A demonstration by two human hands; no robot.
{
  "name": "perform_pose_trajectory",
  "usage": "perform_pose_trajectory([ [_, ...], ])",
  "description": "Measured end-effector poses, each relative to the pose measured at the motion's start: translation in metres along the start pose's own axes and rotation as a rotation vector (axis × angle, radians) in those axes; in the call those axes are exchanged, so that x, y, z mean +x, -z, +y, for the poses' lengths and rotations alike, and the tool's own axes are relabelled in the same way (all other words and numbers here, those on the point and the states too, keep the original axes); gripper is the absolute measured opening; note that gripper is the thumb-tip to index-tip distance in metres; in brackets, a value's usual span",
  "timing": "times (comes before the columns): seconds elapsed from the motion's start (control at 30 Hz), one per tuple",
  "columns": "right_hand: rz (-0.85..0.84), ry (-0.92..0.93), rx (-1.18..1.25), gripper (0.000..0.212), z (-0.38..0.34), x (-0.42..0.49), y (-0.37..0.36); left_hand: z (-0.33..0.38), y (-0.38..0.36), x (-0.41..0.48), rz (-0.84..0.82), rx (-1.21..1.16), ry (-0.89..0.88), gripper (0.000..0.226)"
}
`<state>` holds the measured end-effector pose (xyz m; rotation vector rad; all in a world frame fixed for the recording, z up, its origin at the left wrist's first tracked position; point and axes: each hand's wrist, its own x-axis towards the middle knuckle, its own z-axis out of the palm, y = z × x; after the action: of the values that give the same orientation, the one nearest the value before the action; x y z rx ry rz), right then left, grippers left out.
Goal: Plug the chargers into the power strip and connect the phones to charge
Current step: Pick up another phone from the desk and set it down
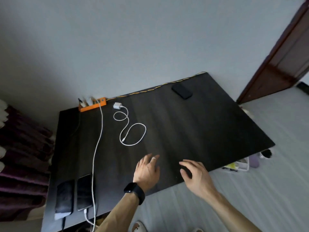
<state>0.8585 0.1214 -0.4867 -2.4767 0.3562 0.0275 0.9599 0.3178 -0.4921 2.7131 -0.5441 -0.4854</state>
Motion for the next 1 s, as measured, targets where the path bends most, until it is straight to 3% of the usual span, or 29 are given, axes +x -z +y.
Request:
perform_pose_trajectory([
  [0.23,0.095,-0.089,0.02,0.03,0.094,0.011,0.075,0.114,-0.026,0.049,-0.022,-0.031,-0.03,0.056],
  [0.43,0.094,-0.132,0.02,0.032,0.141,0.041,0.105,0.147,-0.036,0.092,-0.068,0.01,-0.034,0.055],
  [0.77,-0.082,-0.22,-0.115,0.04,0.196,0.184,0.112,0.149,-0.046,0.241,-0.121,0.024,-0.016,0.054],
  [1.0,-0.321,-0.41,-0.277,0.063,0.236,0.292,0.11,0.152,-0.044,0.368,-0.146,0.068,-0.008,0.056],
])
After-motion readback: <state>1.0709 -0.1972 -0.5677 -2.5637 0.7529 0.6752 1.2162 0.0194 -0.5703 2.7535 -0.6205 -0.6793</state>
